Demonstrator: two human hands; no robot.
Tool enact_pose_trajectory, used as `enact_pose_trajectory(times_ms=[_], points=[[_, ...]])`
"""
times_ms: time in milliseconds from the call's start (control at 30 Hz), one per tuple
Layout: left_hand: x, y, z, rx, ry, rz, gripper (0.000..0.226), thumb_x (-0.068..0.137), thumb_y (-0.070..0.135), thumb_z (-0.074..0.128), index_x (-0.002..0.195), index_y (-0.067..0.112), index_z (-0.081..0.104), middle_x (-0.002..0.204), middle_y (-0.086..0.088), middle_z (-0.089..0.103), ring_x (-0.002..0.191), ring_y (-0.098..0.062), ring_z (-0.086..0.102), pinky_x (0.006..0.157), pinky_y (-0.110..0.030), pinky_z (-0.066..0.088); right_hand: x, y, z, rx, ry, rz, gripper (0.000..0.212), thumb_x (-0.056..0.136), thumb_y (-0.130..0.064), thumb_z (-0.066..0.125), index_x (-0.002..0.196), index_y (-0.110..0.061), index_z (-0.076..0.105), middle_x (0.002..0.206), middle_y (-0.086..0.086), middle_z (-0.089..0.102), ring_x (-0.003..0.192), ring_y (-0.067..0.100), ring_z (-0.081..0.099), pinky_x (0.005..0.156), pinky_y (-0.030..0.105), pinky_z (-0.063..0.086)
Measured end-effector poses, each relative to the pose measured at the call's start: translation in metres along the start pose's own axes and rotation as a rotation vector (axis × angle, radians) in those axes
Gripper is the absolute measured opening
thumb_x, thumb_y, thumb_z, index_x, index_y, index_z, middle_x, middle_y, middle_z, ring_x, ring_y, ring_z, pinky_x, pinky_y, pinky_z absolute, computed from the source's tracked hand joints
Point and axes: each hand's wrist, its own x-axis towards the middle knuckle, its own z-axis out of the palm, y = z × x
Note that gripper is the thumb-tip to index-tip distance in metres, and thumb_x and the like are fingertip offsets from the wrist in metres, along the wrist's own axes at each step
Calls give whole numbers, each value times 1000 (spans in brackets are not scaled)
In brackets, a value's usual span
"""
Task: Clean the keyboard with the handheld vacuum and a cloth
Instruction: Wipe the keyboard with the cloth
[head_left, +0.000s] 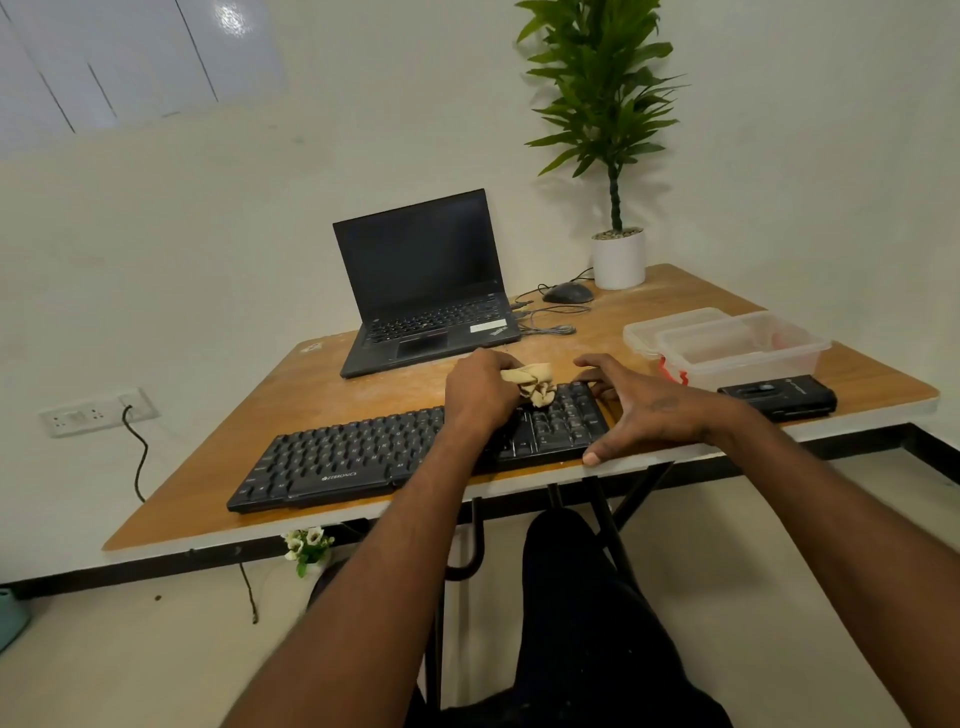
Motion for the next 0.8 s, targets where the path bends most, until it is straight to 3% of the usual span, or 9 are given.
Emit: enact_pose_trajectory(times_ms=[100, 233, 400, 500, 700, 800], points=[[1, 12, 7, -25, 13, 31, 34, 94, 8, 69, 123, 23, 78, 115, -1, 77, 104, -17, 68, 81, -30, 52, 1, 0, -1, -13, 7, 8, 128, 60, -49, 95, 154, -46, 8, 161, 1, 27, 139, 19, 33, 108, 32, 36], [1, 29, 20, -100, -24, 51, 34, 94, 8, 68, 121, 25, 79, 115, -2, 78, 106, -21, 68, 84, -31, 53, 1, 3, 1, -43, 29, 15, 131, 53, -60, 96, 148, -60, 6, 161, 1, 29, 145, 25, 31, 123, 54, 22], [1, 35, 23, -134, -31, 68, 32, 93, 7, 69, 120, 22, 79, 117, -4, 77, 107, -21, 68, 90, -39, 58, -1, -2, 1, -13, 23, 9, 132, 55, -54, 96, 150, -56, 4, 162, 3, 24, 145, 28, 30, 118, 43, 32], [-2, 31, 18, -93, -51, 94, 32, 92, 7, 70, 118, 23, 80, 115, -3, 77, 106, -20, 68, 89, -37, 58, -3, -4, 2, -38, 31, 19, 135, 51, -58, 95, 151, -55, 3, 165, 5, 17, 147, 31, 26, 118, 45, 32], [-26, 10, -4, -89, -83, 76, 31, 93, 7, 71, 117, 23, 80, 112, -2, 78, 101, -17, 67, 82, -33, 55, -4, -5, 2, -20, 15, 22, 135, 51, -59, 94, 151, -55, 4, 164, 9, 24, 148, 30, 28, 120, 50, 31], [-38, 12, -6, -108, -99, 108, 31, 92, 7, 71, 117, 23, 81, 109, -2, 79, 97, -17, 68, 82, -35, 58, -5, -7, 2, -15, 8, 21, 135, 53, -56, 95, 152, -53, 3, 165, 8, 22, 149, 31, 27, 119, 46, 31]])
